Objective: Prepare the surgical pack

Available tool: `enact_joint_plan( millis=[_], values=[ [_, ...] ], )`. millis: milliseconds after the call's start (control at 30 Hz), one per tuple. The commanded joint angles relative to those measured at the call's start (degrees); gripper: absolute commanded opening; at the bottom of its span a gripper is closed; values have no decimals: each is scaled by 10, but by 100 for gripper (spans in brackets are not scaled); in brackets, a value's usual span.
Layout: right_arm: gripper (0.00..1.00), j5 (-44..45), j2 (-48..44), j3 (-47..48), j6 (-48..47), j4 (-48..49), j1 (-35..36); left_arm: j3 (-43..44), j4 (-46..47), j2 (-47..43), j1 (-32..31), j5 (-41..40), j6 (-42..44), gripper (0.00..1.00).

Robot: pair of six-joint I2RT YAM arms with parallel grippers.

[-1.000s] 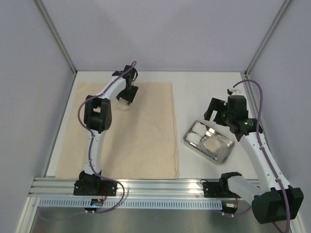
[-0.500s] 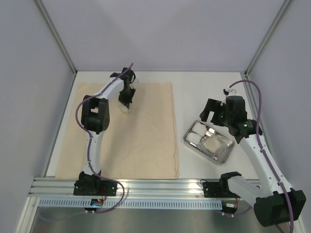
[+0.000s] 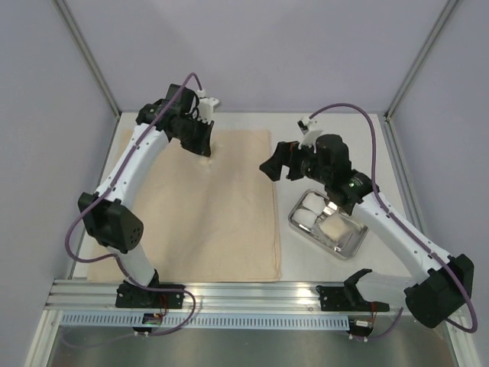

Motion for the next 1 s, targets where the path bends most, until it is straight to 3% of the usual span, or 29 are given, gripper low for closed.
enact_joint_plan(
  millis=[0, 100, 300, 567, 700, 867, 967],
  values=[
    [96, -19, 41, 43, 27, 115, 34, -21, -44, -52, -18, 73, 37, 6],
    [85, -41, 69, 47, 75, 187, 55, -27, -61, -77, -18, 82, 41, 7],
    [73, -47, 124, 63, 97, 225, 101, -30, -63, -93, -18, 91, 37, 7],
    [68, -67, 205, 130, 116, 213, 121, -36, -60, -101, -18, 104, 37, 7],
    [51, -55, 231, 147, 117, 211, 122, -42, -58, -105, -18, 107, 38, 7],
    [47, -69, 257, 170, 124, 198, 122, -45, -55, -108, -18, 108, 37, 7],
    [35, -76, 271, 176, 127, 195, 122, -44, -53, -108, -18, 110, 37, 8]
  ],
)
